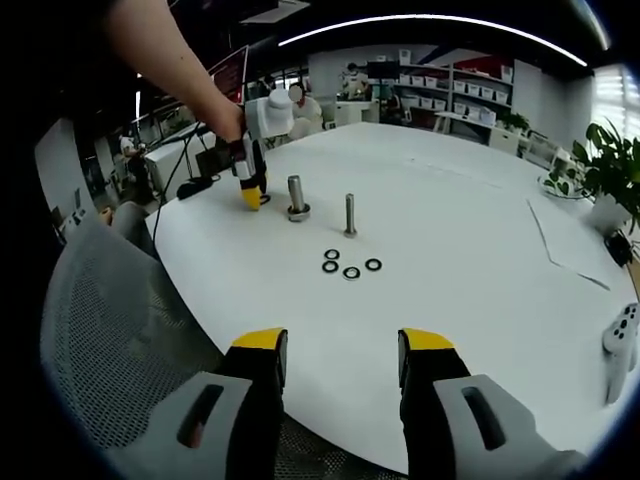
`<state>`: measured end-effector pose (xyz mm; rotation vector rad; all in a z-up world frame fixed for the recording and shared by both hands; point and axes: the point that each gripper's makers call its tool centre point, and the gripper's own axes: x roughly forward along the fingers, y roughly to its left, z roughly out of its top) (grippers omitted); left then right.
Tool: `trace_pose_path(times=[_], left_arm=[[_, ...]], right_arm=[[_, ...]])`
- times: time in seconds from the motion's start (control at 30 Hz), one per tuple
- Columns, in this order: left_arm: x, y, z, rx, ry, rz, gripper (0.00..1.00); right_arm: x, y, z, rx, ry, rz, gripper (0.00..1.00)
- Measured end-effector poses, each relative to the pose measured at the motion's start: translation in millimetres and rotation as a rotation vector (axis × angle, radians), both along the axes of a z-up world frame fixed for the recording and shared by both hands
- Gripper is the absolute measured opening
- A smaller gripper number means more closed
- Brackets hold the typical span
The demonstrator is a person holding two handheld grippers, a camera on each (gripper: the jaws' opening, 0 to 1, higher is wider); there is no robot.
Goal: Place the washer onto the threaded stud by aligning its center hole with the stud, sliding it down to the base, and recovering from edge contact or off-axis alignment until the washer reaches the visible bottom stop.
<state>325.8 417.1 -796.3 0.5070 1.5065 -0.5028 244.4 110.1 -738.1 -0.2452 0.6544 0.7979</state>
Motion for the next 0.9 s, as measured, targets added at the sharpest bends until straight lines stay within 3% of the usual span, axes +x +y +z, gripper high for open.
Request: trace_pose_path(times=[0.37, 0.5, 0.9], left_arm=[[-1.4, -1.9, -0.5, -0.013, -0.011, -0.001, 0.3], [-0.2, 0.7, -1.5, -0.016, -0.021, 0.004, 0.21], [-0.5, -1.2, -2.2, -0.009, -0.033, 0.025, 0.21]], right_arm=[[0.2, 0.1, 0.4, 0.005, 0.001, -0.002, 0.46], [0.4, 0.0, 0.5, 0.006, 0.001, -0.004, 0.46], [0.4, 0.0, 0.4, 0.005, 0.002, -0.004, 0.46]])
